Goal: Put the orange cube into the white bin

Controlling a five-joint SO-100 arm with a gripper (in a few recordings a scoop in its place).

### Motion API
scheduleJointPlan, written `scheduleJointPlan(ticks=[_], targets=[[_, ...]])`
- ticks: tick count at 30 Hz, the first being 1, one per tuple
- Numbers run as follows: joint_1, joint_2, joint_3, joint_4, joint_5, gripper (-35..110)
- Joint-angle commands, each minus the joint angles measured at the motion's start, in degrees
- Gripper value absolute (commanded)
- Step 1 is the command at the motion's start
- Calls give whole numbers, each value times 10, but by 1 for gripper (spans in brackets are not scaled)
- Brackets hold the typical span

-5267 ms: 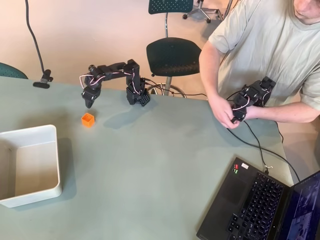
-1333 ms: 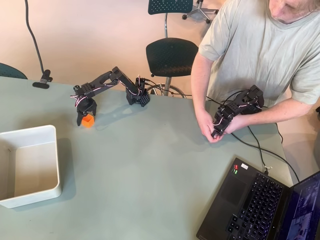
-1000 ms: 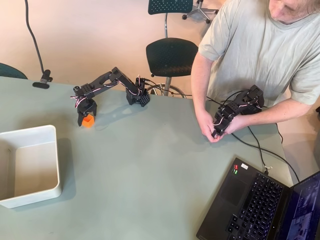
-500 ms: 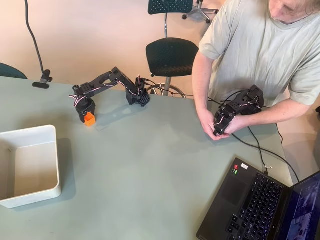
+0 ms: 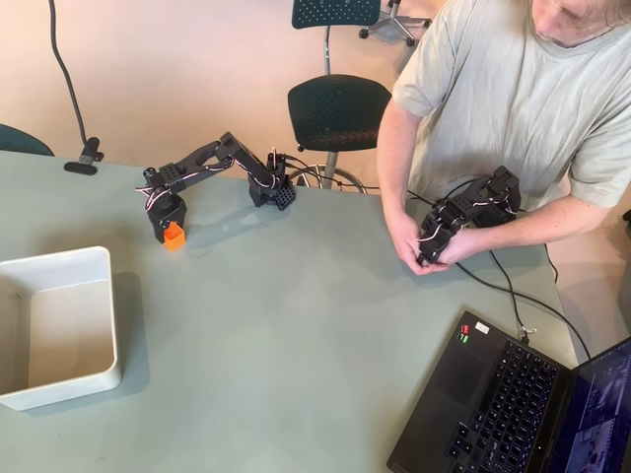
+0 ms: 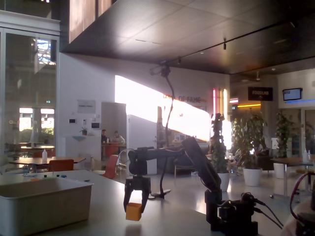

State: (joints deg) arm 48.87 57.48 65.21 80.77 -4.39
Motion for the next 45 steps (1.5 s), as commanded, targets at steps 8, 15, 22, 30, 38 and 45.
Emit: scheduleJointPlan(ticks=[8, 15, 22, 30, 38, 45], targets=[[44, 9, -144, -9, 3, 15], [70, 9, -256, -9, 1, 14], [57, 4, -345, -11, 3, 15], [-3, -33, -426, -24, 4, 15], [-37, -44, -436, -145, 4, 15], [-58, -105, -438, -295, 4, 15]])
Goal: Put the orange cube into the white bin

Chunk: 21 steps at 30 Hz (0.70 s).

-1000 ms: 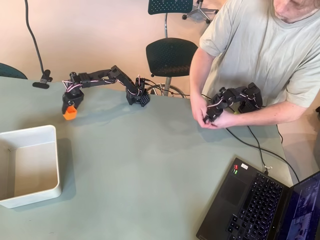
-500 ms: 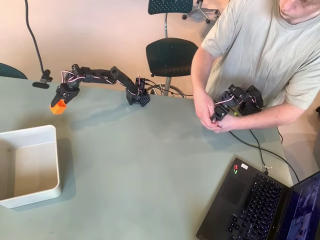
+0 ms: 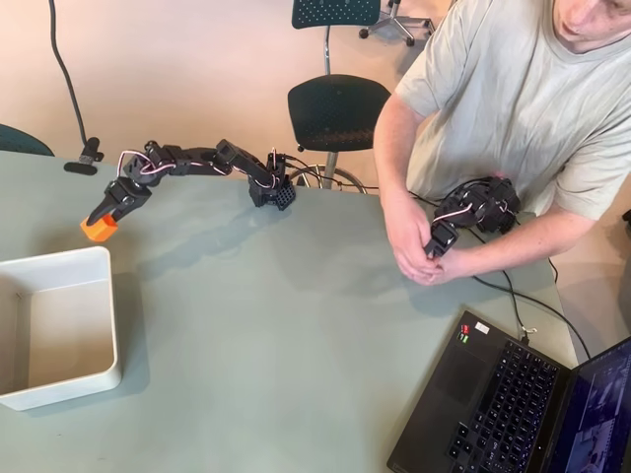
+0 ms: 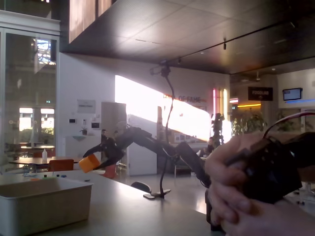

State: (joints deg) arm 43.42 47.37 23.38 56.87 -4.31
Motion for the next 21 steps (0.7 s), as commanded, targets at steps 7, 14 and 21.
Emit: scheduleJointPlan(ticks=[7, 14, 21], targets=[[-12, -62, -23, -156, 4, 15], [-18, -105, -23, -246, 4, 15], [-18, -121, -23, -271, 4, 16]])
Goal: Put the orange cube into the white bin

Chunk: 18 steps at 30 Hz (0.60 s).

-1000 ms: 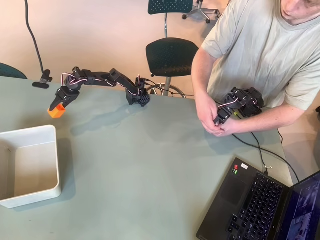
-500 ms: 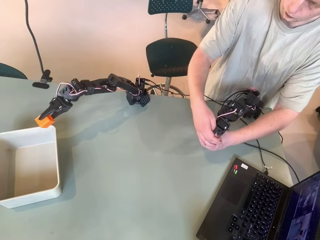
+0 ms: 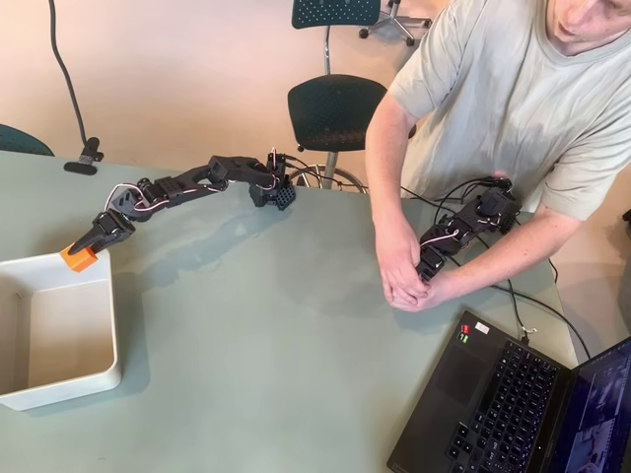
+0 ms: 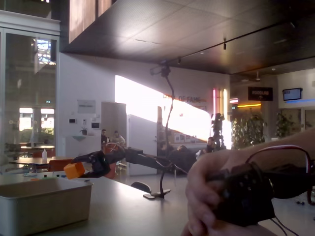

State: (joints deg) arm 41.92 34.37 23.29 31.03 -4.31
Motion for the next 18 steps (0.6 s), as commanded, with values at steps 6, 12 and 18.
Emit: scheduleJointPlan(ticks=[6, 12, 18], targets=[[3, 9, -17, -12, 4, 21], [4, 1, -17, -12, 4, 39], [4, 1, -17, -12, 4, 43]])
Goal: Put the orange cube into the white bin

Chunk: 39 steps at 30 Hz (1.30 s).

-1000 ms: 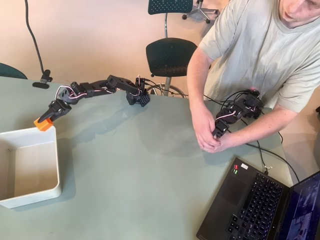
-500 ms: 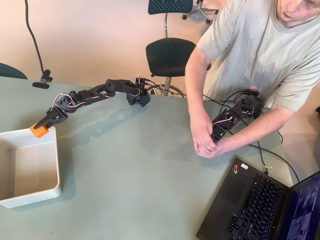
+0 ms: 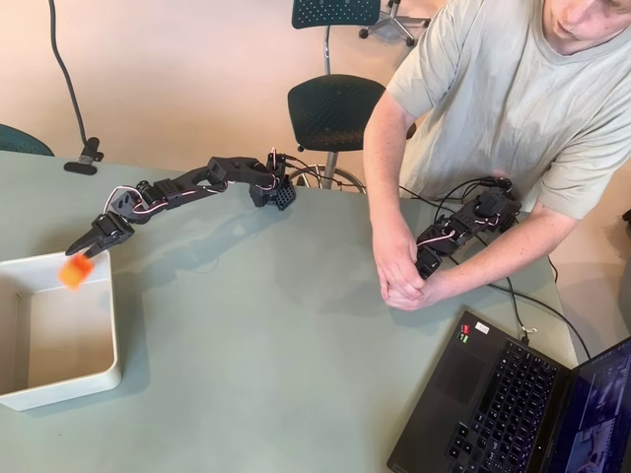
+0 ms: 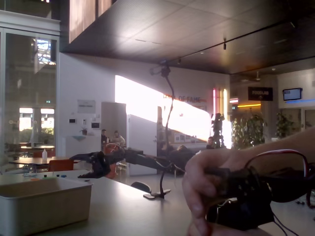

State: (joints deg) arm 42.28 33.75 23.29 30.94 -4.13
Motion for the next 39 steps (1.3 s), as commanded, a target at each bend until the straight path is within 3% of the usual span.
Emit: scheduleJointPlan(ticks=[1, 13, 17, 23, 30, 39], targets=[[1, 7, -17, -11, 3, 43], [7, 131, -20, 25, 4, 42], [8, 237, -16, 163, 25, 42], [-2, 380, -22, 452, 169, 42], [-34, 486, -16, 672, 288, 42], [-69, 686, 202, 676, 263, 42]])
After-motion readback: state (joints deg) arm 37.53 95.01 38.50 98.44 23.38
